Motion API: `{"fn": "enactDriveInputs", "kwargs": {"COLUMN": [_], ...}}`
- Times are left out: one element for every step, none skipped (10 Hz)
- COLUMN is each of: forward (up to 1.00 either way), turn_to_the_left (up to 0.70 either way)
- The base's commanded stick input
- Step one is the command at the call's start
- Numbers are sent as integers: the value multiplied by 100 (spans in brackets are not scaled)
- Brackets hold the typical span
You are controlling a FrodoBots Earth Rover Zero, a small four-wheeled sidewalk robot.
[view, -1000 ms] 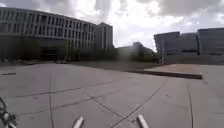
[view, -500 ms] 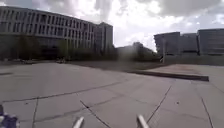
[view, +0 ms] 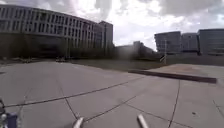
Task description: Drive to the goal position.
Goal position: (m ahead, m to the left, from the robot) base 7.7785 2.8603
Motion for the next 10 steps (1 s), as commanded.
{"fn": "enactDriveInputs", "kwargs": {"forward": [70,70,70,70,70,70,70,70,70,70], "turn_to_the_left": [0,1,28,35,35,35,35,35,35,20]}}
